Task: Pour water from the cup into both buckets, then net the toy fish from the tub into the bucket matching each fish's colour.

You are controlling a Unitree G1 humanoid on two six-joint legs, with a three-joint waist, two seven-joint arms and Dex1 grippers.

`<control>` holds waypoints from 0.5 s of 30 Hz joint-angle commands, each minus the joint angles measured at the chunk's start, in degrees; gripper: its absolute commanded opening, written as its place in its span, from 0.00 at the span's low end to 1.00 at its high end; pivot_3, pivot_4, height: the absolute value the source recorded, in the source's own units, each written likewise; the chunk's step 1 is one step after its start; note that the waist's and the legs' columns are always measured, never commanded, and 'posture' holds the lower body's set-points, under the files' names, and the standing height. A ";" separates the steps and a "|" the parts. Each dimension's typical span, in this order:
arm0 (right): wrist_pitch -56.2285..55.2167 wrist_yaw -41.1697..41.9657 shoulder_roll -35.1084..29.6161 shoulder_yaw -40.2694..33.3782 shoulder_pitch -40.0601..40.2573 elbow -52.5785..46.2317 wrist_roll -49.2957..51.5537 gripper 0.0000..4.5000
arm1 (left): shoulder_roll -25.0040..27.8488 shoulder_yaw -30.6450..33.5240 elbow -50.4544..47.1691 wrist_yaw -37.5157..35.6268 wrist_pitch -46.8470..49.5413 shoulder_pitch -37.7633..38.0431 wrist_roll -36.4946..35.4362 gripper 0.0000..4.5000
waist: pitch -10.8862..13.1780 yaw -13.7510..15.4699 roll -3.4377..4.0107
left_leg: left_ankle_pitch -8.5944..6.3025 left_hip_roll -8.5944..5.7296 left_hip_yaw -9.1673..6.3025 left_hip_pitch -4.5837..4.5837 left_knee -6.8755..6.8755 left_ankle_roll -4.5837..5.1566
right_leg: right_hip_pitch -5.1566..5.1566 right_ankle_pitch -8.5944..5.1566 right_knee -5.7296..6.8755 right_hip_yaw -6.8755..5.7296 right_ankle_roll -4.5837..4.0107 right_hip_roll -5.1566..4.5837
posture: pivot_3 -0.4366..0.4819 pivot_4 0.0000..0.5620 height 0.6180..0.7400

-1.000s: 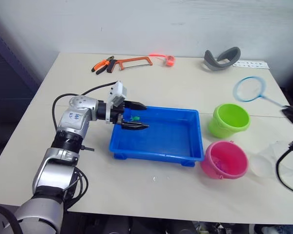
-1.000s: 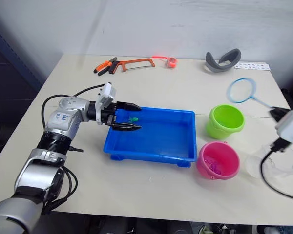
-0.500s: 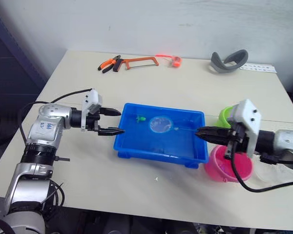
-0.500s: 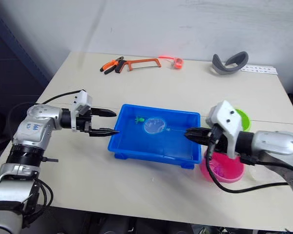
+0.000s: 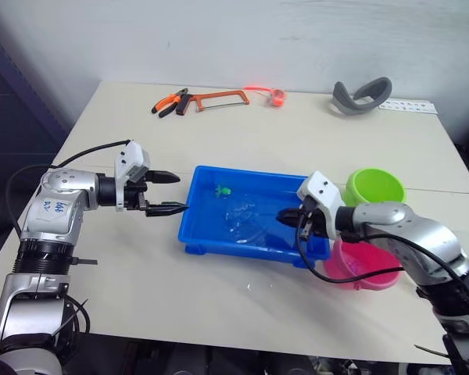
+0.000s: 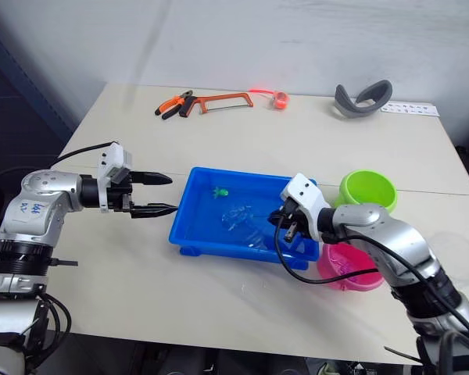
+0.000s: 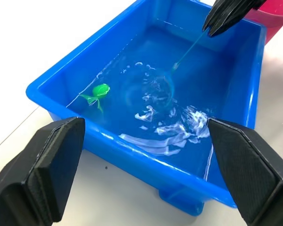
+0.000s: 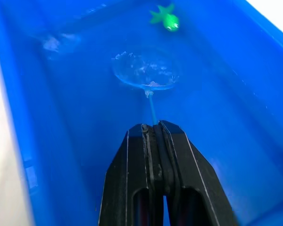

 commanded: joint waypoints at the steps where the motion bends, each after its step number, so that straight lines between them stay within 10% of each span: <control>1: -2.62 0.60 3.00 -0.32 -2.59 2.47 -3.24 0.00 | 0.33 1.43 -2.54 0.68 -0.04 -0.18 -1.30 1.00 | 0.00 -0.13 0.00 | 0.01 0.00 0.01 0.00 0.00 -0.02 | -0.04 0.00 0.03 -0.03 0.00 0.00 | 0.48 0.27 1.00; 15: -7.53 2.67 9.83 -7.81 0.63 -1.16 -3.88 0.00 | -1.52 0.64 -0.36 0.52 -0.96 -3.18 -1.08 1.00 | 0.00 0.02 0.00 | 0.03 -0.02 0.21 -0.10 -0.05 -0.06 | -0.62 0.00 0.69 0.01 0.00 -0.01 | 0.48 0.27 1.00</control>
